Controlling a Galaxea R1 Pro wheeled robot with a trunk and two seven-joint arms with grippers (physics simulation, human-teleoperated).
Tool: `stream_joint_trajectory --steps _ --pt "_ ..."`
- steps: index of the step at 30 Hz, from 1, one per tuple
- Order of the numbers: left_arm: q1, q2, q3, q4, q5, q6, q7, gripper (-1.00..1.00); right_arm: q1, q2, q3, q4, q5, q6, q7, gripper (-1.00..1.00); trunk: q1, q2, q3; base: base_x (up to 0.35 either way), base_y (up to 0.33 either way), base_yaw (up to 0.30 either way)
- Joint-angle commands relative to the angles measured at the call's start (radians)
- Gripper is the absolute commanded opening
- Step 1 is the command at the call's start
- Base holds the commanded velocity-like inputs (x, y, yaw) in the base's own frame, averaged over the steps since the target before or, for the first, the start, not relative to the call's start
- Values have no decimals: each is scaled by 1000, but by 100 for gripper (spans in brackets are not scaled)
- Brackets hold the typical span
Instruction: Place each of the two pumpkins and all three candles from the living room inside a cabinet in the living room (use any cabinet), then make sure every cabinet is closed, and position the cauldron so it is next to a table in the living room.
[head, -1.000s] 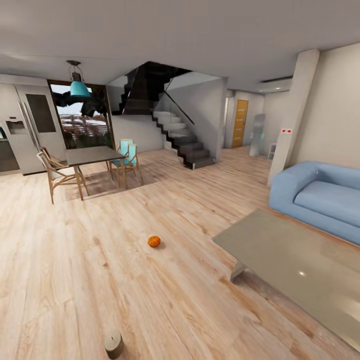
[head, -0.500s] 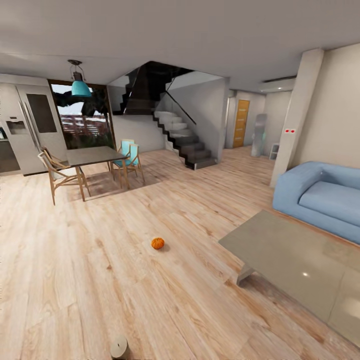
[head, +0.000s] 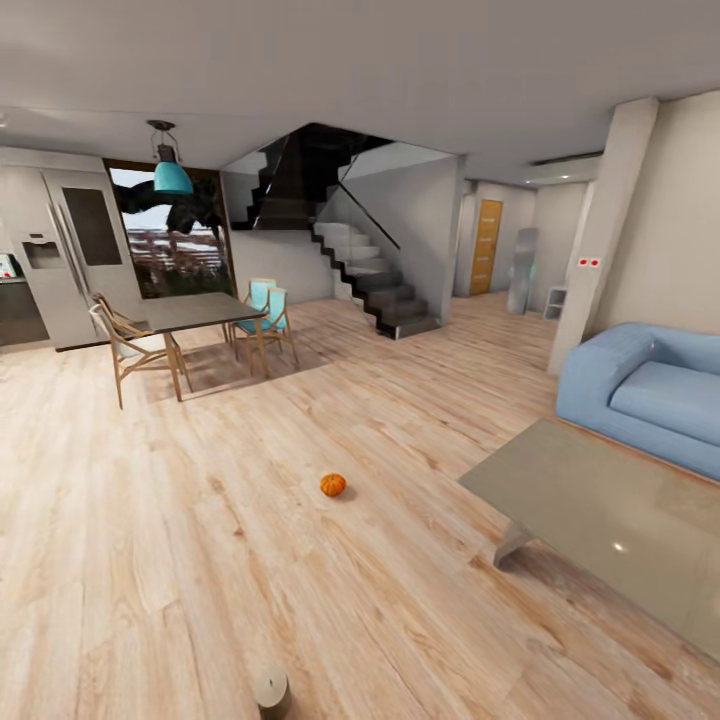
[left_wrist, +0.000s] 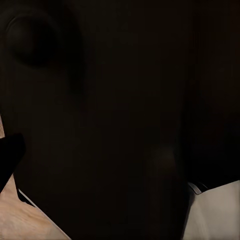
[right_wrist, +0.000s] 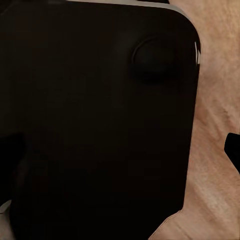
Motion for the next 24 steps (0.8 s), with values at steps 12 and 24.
stream_joint_trajectory --steps 12,24 --pt "1 0 0 -2 0 0 0 100 0 0 0 0 0 -2 0 100 0 0 -1 75 153 0" --pt "1 1 1 -2 0 0 -1 100 0 0 0 0 0 -2 0 100 0 0 -1 1 178 0"
